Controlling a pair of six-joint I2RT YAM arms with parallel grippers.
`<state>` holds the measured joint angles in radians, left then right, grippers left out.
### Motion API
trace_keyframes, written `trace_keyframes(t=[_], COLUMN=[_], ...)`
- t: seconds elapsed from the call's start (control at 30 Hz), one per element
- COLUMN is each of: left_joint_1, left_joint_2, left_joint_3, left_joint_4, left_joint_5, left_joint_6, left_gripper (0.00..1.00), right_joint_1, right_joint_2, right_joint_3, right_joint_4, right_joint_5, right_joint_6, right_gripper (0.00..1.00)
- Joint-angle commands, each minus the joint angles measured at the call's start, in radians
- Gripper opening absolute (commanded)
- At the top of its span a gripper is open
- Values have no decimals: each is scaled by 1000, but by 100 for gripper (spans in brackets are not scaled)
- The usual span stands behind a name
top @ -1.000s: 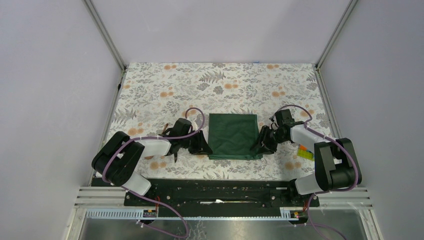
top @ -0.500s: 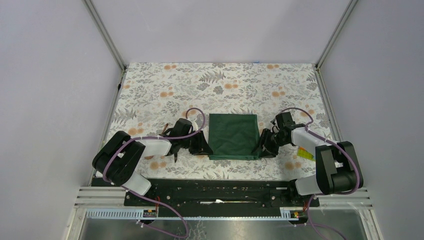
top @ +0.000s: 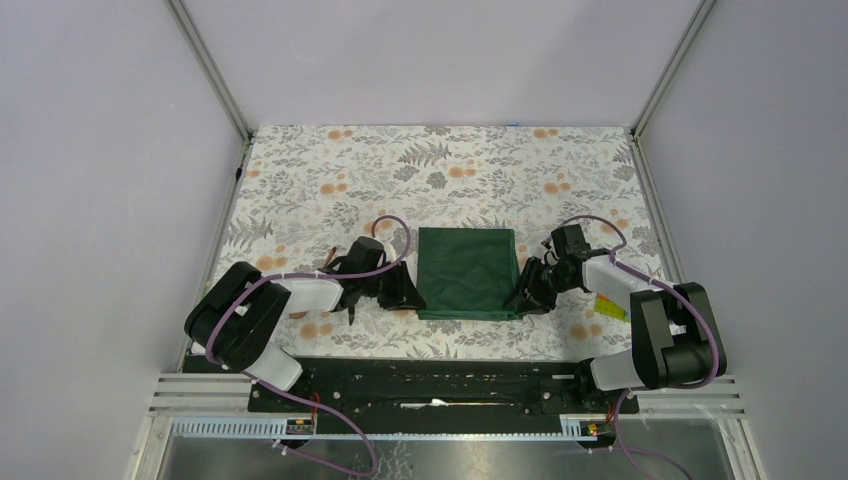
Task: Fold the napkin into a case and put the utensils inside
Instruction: Pick up the top corner of the square-folded napkin from the center of the board.
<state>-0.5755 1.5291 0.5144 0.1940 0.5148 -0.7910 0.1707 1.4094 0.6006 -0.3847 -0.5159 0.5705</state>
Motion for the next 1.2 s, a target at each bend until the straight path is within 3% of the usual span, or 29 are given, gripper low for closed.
trace_keyframes(t=[0.0,0.17,0.37,0.4,0.67,0.8,0.97,1.17], left_joint_1=[-4,-5,-6,-6,-6,-6,-6,-6], left_joint_2=[-7,-10,-29,-37,-95,-99,-105,-117], left_joint_3=[-4,-5,-3,-4,12,11,15,3], left_joint_4=[34,31,27,27,-19,-18,-27,-37], left_joint_5=[1,1,4,5,-5,3,7,3], left_joint_6=[-1,-1,-12,-16,-13,-20,-18,-13], left_gripper=[29,29,33,37,47,47,47,47], right_joint_1=[-4,-4,-4,-4,-4,-4,-4,-3], right_joint_2=[5,-8,-14,-10,17,-1,-2,12], right_joint_3=[-1,-1,13,18,43,20,-12,-18], right_joint_4=[33,31,13,12,-29,-28,19,54], right_joint_5=[3,6,20,19,44,57,27,13], right_joint_6=[21,20,-12,-27,-66,-51,-18,4], right_gripper=[44,34,1,0,0,26,32,32])
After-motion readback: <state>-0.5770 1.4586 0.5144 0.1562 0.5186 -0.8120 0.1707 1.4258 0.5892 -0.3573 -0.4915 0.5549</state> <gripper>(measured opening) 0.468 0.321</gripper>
